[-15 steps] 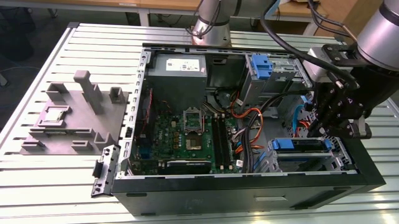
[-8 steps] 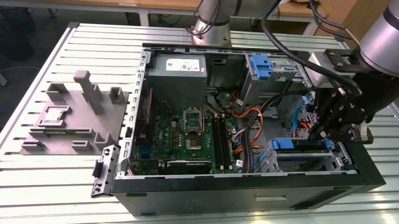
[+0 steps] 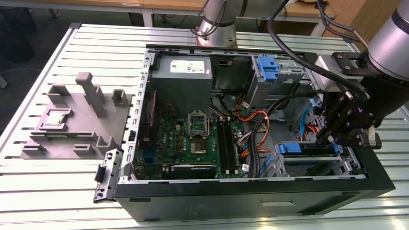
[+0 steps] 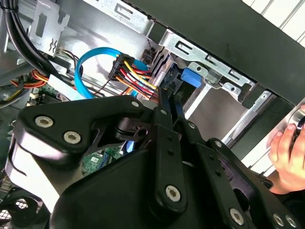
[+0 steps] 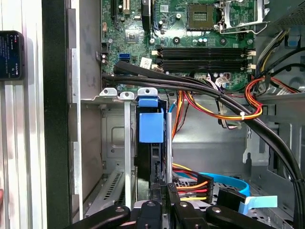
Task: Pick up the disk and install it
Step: 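Insert the first disk wire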
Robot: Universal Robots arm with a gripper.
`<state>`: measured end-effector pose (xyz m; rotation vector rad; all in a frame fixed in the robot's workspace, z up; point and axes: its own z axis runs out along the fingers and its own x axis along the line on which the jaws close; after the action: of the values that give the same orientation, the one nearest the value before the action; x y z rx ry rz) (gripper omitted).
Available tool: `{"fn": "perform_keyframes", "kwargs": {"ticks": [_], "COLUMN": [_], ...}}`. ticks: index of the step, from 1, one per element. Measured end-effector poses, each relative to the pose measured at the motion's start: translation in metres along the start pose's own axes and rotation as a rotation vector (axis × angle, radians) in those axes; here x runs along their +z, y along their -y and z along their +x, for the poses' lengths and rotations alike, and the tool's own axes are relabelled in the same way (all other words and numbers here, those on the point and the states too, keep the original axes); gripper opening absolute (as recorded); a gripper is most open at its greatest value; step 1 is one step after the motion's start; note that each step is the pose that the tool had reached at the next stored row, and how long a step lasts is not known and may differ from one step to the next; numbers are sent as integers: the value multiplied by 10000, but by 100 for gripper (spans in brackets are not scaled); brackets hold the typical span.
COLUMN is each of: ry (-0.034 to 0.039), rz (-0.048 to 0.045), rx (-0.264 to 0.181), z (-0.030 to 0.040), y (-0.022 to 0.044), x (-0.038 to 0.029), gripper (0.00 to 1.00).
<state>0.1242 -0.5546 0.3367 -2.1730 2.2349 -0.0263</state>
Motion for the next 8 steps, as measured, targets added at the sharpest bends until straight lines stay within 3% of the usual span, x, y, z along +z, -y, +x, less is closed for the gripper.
{"fn": "perform_keyframes", "kwargs": {"ticks": [8], "ry": [0], "rz": [0], "rx": [17], "z": [13], "y": [0], "x": [6], "gripper": [16]}}
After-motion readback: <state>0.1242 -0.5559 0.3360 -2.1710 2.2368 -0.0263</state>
